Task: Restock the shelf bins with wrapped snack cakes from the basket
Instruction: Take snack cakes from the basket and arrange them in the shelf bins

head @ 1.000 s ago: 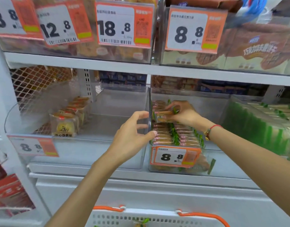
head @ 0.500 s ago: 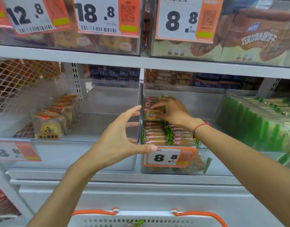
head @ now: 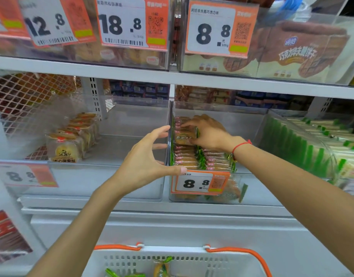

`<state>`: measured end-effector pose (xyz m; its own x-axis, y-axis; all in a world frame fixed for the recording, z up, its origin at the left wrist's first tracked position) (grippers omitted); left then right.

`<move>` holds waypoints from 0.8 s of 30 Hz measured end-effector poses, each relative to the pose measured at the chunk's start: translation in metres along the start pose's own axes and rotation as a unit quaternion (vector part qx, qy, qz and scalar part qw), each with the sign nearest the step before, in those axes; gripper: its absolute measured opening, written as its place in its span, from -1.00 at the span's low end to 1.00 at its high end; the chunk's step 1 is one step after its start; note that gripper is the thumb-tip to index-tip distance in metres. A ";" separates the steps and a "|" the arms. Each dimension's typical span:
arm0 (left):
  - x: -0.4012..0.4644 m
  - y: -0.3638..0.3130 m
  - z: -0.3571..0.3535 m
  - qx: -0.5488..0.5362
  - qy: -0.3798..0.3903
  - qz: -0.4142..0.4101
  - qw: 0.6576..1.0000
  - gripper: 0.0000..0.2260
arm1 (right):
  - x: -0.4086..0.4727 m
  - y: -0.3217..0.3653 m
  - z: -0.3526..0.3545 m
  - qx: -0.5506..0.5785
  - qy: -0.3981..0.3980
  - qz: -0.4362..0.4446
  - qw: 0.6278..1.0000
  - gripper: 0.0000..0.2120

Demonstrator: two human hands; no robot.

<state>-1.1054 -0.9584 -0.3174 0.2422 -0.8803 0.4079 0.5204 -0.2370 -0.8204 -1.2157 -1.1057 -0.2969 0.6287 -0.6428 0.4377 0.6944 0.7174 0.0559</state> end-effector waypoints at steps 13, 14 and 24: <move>-0.072 -0.041 0.012 0.180 -0.156 -0.164 0.957 -0.53 | -0.125 0.050 0.075 0.167 -0.104 -0.022 0.980 -0.85; -0.084 -0.043 0.013 0.199 -0.157 -0.166 0.953 -0.62 | -0.138 0.056 0.073 0.155 -0.089 -0.016 0.984 -0.85; -0.180 0.066 -0.043 0.460 0.234 -0.007 0.856 -0.70 | -0.271 0.075 -0.081 -0.035 0.347 -0.009 0.937 -0.66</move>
<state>-1.1500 -0.8331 -0.4618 -0.0120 -0.9994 0.0339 0.9978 -0.0142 -0.0655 -1.3058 -0.8992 -0.4839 0.6758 -0.6926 -0.2523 0.7135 0.7005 -0.0117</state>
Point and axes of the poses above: each hand's wrist, its own x-axis towards the middle knuckle, its own z-axis out of the back of the hand, y = z × x, the point moved 7 cm from there along x, towards the middle knuckle, and after that the axes turned 10 degrees about -y, right-handed, at the moved point
